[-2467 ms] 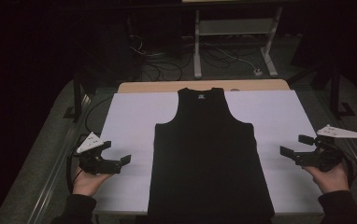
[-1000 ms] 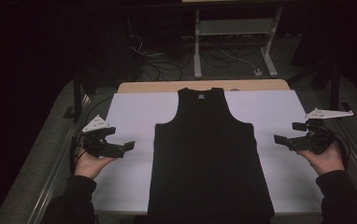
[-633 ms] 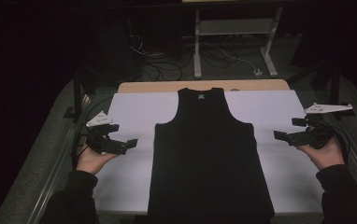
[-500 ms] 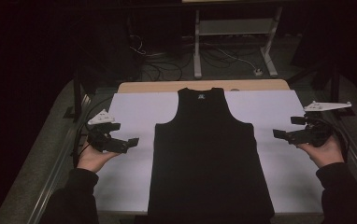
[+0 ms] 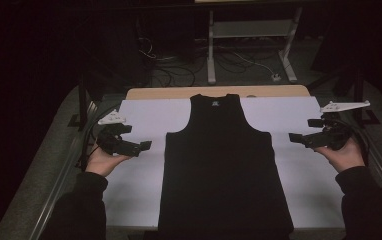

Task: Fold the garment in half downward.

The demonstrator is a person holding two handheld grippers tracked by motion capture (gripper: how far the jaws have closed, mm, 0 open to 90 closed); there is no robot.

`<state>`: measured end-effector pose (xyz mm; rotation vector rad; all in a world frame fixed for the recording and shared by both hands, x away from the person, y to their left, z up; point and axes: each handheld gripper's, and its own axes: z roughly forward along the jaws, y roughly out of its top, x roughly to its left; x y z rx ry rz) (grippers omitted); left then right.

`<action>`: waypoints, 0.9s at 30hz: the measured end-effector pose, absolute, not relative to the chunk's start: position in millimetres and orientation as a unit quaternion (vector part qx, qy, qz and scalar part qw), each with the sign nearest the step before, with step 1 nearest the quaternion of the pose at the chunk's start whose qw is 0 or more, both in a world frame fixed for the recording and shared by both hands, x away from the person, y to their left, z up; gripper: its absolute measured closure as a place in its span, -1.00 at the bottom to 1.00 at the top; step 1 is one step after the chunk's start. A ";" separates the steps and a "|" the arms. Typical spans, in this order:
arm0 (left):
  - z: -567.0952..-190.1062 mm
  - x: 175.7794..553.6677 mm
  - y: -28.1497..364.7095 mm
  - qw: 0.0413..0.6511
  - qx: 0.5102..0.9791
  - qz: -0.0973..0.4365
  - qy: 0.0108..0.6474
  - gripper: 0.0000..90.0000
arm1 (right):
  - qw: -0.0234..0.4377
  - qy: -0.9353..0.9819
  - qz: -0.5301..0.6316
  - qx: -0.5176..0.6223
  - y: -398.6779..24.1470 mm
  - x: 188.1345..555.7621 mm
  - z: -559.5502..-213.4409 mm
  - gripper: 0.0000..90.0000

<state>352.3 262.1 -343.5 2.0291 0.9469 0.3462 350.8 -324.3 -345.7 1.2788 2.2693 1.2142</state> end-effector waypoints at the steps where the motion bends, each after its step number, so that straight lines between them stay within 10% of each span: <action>1: -342.2 354.8 261.3 0.420 0.814 0.138 0.376 -1.00 | 0.132 0.783 0.417 0.441 -322.5 353.3 -346.0 -1.00; 27: -342.1 390.9 246.0 0.395 0.835 0.128 0.360 -1.00 | 0.111 0.803 0.391 0.436 -298.4 382.9 -360.1 -1.00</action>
